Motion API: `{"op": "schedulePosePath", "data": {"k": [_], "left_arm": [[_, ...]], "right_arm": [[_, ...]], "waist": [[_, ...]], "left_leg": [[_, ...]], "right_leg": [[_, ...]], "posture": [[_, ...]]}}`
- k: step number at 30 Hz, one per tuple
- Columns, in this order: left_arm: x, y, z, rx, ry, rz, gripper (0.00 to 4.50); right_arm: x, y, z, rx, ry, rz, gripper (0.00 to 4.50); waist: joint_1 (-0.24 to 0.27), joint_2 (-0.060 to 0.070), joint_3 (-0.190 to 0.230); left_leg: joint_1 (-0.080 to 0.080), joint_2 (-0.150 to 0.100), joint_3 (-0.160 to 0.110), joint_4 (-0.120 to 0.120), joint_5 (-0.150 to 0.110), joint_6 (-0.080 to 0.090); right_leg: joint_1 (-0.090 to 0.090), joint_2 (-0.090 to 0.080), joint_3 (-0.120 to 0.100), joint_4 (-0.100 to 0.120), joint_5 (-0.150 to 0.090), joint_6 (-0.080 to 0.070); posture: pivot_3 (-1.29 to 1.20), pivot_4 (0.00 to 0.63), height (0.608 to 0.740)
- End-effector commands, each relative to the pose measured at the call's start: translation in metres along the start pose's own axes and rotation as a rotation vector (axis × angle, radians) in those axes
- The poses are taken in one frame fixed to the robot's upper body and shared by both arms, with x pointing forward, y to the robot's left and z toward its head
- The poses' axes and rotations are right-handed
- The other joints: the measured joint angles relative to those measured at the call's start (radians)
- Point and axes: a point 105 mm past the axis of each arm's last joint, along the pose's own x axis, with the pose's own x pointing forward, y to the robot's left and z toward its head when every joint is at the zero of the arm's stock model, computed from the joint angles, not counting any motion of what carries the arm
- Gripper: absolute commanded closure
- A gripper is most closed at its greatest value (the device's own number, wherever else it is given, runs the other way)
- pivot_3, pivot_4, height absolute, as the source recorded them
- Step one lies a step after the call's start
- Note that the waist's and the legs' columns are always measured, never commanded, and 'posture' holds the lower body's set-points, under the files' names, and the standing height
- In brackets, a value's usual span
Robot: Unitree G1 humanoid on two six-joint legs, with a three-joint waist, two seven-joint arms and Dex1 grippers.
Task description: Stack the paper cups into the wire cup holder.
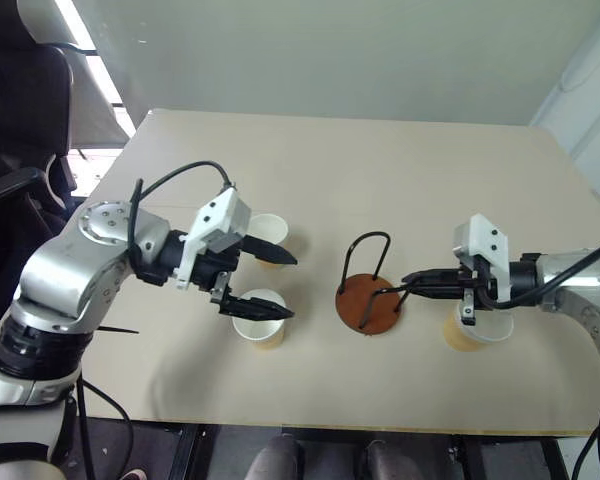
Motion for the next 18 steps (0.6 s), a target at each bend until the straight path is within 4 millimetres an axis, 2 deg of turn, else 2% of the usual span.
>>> {"op": "schedulePosePath", "data": {"k": [1, 15, 18], "left_arm": [[0.0, -0.004, 0.006, 0.03, -0.005, -0.014, 0.0], [0.0, -0.005, 0.006, 0.021, -0.006, -0.001, 0.0], [0.0, -0.005, 0.005, 0.02, -0.005, 0.0, 0.0]], "right_arm": [[-0.003, 0.007, 0.006, -0.055, 0.008, 0.01, 4.46], [0.002, 0.017, -0.014, -0.048, 0.079, 0.06, 4.46], [0.001, 0.02, -0.017, -0.038, 0.091, 0.077, 3.71]], "waist": [[0.0, 0.0, 0.0], [0.0, 0.0, 0.0], [0.0, 0.0, 0.0]], "left_leg": [[0.0, 0.0, 0.0, 0.0, 0.0, 0.0], [0.0, 0.0, 0.0, 0.0, 0.0, 0.0], [0.0, 0.0, 0.0, 0.0, 0.0, 0.0]], "right_leg": [[0.0, 0.0, 0.0, 0.0, 0.0, 0.0], [0.0, 0.0, 0.0, 0.0, 0.0, 0.0], [0.0, 0.0, 0.0, 0.0, 0.0, 0.0]], "posture": [[0.0, 0.15, 0.74], [0.0, 0.15, 0.74], [0.0, 0.15, 0.74]]}}
